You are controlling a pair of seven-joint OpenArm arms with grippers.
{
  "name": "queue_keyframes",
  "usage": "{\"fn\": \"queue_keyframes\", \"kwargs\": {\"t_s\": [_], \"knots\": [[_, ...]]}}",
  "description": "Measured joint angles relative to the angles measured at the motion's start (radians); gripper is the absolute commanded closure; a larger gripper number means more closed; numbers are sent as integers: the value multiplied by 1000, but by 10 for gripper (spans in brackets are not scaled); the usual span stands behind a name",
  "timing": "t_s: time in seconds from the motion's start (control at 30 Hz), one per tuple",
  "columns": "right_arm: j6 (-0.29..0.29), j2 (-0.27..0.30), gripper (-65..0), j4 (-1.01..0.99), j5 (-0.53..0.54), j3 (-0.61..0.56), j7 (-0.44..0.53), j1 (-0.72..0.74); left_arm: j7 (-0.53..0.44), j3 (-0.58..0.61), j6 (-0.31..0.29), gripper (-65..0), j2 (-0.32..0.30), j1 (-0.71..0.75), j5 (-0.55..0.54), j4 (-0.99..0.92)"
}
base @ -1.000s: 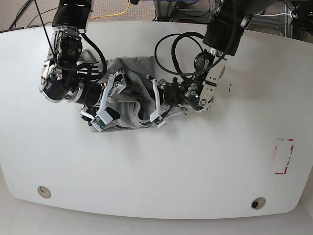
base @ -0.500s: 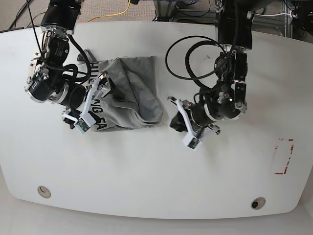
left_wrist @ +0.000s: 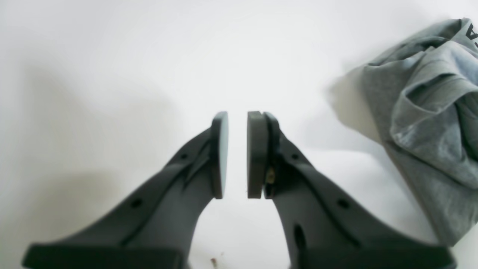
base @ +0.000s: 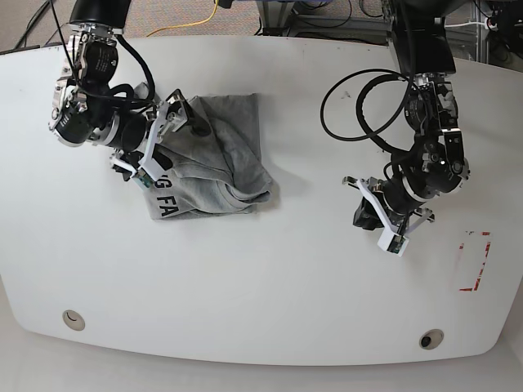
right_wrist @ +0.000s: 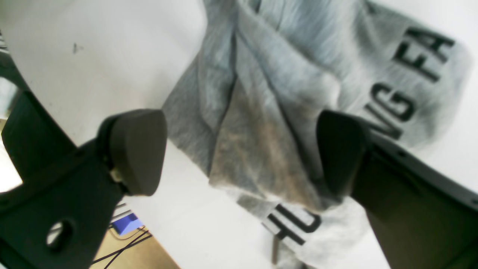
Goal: Layout the t-shirt on the table in an organized manner, then fold the t-shirt properly
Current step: 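Open the left gripper and withdraw it from the folded bundle, then release the shirt with the right gripper and move it over the bundle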
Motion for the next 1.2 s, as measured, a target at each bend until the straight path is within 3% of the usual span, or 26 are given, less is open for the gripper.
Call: {"fn": "queue_keyframes", "kwargs": {"t_s": [0.23, 0.63, 0.97, 1.2], "knots": [[0, -31, -612, 0, 1, -3, 7, -6, 0, -15, -30, -82, -33, 3, 0, 0], [0, 15, -612, -3, -3, 55, 34, 35, 7, -15, -33, -82, -45, 58, 0, 30], [4, 11, -612, -179, -12, 112, 31, 46, 0, -15, -33, -82, -47, 85, -3, 42], [4, 3, -612, -190, 2, 101, 30, 36, 0, -15, -33, -82, -46, 80, -4, 42]]}}
